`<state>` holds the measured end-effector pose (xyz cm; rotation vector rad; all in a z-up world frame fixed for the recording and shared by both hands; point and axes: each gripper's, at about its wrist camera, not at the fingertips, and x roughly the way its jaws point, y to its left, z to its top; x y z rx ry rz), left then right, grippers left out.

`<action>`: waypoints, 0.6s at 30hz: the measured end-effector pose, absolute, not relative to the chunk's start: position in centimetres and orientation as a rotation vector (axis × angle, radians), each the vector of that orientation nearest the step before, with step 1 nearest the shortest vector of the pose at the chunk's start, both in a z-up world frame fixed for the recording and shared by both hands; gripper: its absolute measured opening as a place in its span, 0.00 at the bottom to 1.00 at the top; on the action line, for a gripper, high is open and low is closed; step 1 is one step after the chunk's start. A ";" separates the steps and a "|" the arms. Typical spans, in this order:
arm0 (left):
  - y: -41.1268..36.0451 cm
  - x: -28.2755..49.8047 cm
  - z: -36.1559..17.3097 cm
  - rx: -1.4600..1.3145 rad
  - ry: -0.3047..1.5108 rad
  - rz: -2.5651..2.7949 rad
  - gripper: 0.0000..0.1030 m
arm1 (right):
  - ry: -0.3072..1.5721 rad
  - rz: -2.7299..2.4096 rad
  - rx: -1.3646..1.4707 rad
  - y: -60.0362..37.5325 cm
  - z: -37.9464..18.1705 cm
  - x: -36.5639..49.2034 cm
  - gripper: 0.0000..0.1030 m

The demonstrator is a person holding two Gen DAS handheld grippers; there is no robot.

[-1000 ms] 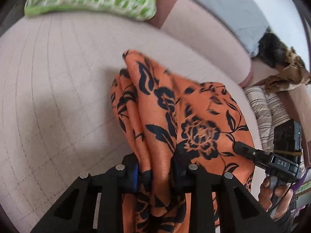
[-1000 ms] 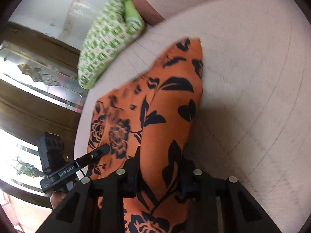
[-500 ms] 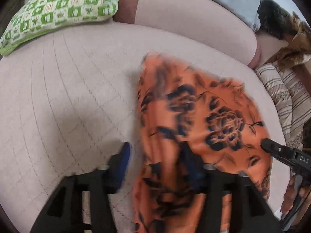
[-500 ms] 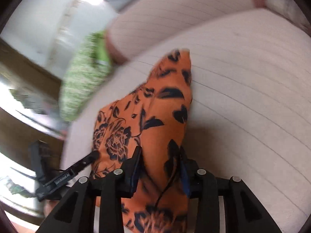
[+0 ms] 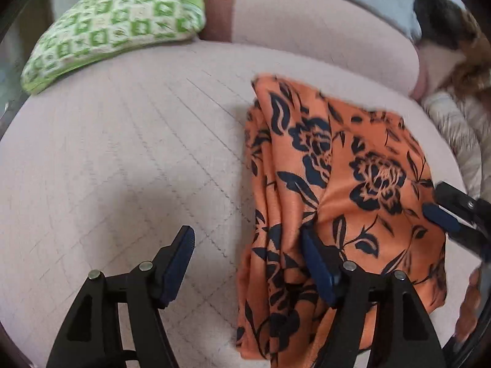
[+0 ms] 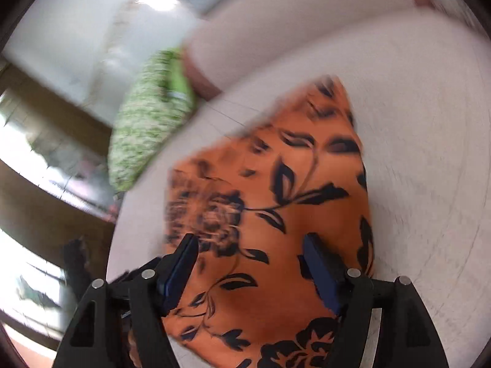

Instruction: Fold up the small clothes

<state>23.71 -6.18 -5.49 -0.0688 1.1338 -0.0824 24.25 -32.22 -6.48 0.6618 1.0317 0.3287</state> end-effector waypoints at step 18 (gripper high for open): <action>-7.2 10.9 6.6 -0.030 0.901 -0.047 0.80 | 0.939 0.028 0.092 -29.5 4.4 8.0 0.99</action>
